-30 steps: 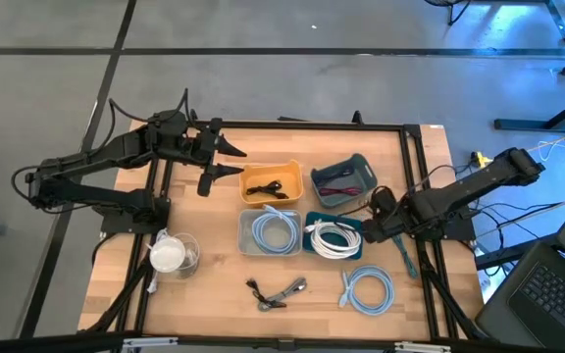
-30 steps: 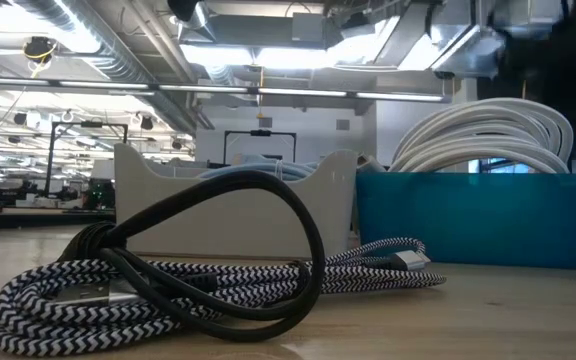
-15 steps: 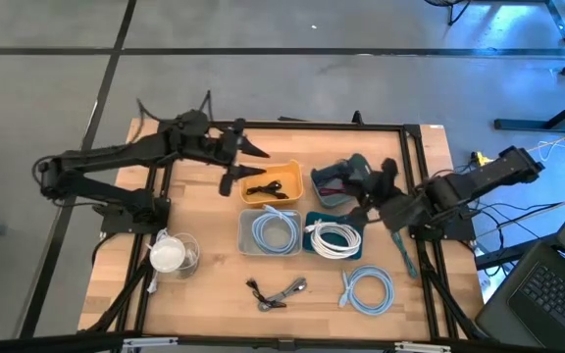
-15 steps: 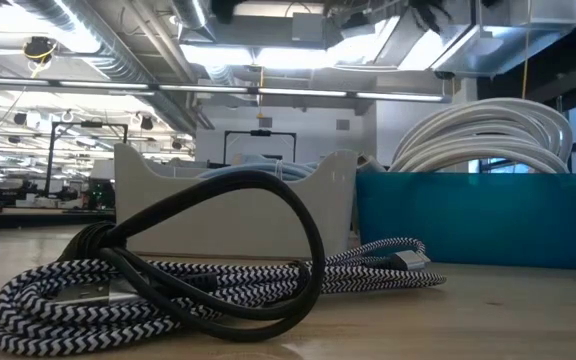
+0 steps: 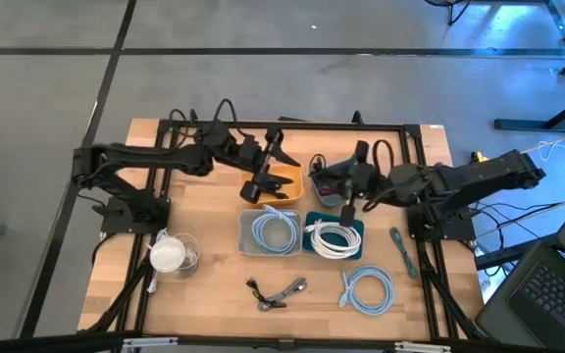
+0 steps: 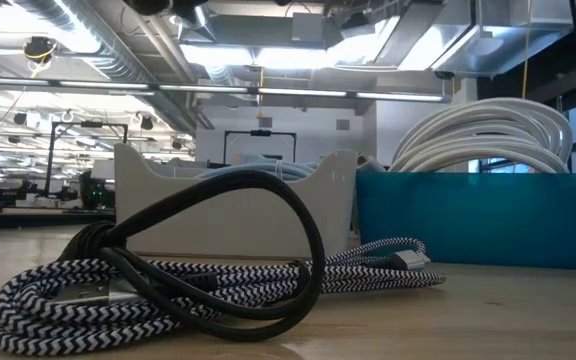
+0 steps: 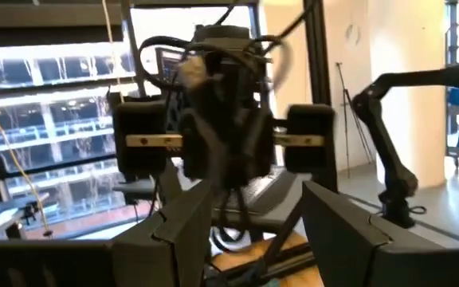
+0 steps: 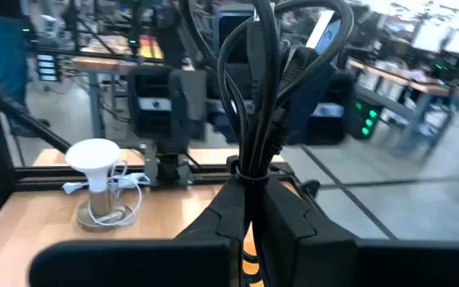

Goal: Pick & Place USB Port
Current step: Put the black USB cable into the yellow bin

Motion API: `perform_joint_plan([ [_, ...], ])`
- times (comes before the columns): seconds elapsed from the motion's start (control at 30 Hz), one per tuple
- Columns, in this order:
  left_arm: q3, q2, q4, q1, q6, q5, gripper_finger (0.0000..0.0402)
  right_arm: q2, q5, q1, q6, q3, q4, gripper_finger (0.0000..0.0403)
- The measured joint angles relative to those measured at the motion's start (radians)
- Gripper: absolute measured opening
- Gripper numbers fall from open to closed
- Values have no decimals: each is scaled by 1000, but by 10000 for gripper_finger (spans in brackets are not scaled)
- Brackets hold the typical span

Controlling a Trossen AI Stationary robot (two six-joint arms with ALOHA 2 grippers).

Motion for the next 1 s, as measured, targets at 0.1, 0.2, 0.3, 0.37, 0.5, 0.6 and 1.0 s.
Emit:
perform_joint_plan([
  [0.1,0,23,33,2,-23,-3,182,34,-37,-32,-22,0,24,20],
  [0.2,0,29,49,5,-34,-3,182,64,-82,-66,-28,0,53,20],
  [0.3,0,29,50,5,-40,-3,182,91,-132,-96,-32,0,85,20],
  [0.37,0,29,50,5,-41,-3,182,101,-165,-116,-39,0,106,20],
  [0.5,0,29,48,6,-41,-11,182,116,-229,-152,-34,0,124,20],
  [0.6,0,29,48,12,-41,-32,180,122,-250,-167,-29,0,128,20],
  [1.0,0,28,47,18,40,-3,25,127,-255,-173,-38,0,126,21],
])
